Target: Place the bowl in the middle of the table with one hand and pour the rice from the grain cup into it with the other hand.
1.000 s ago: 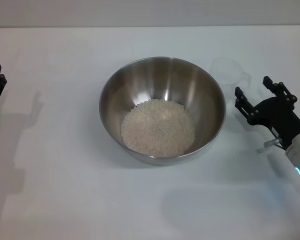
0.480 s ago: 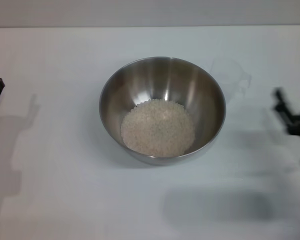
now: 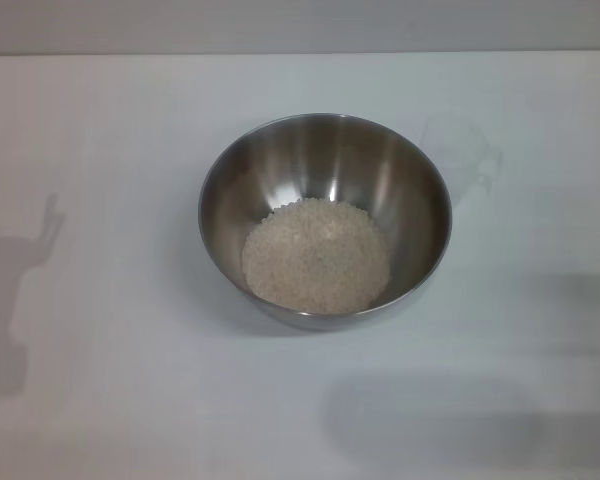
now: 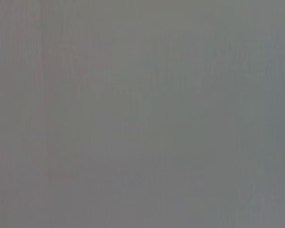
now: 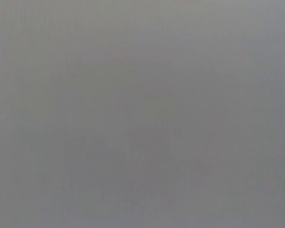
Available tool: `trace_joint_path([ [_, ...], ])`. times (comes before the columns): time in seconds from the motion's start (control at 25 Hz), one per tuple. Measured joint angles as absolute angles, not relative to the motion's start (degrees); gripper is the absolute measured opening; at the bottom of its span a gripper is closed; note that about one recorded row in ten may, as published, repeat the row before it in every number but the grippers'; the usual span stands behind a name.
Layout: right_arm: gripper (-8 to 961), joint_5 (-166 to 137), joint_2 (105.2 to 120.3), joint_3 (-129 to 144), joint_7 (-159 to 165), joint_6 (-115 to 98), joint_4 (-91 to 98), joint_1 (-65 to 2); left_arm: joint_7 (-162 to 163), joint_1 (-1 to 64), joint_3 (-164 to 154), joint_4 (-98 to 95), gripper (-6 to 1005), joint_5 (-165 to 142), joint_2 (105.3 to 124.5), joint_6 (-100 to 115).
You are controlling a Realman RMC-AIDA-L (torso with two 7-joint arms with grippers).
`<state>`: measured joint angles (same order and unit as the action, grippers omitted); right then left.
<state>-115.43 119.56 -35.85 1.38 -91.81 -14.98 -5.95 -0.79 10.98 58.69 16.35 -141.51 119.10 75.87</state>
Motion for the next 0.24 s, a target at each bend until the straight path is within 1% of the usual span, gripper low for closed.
trace_joint_path([
  [0.24,826,-115.4,119.66,-35.96,1.32,-92.54,-14.51,-7.1,-2.01,10.69,58.17,15.18,846,-142.02,118.91,77.06],
])
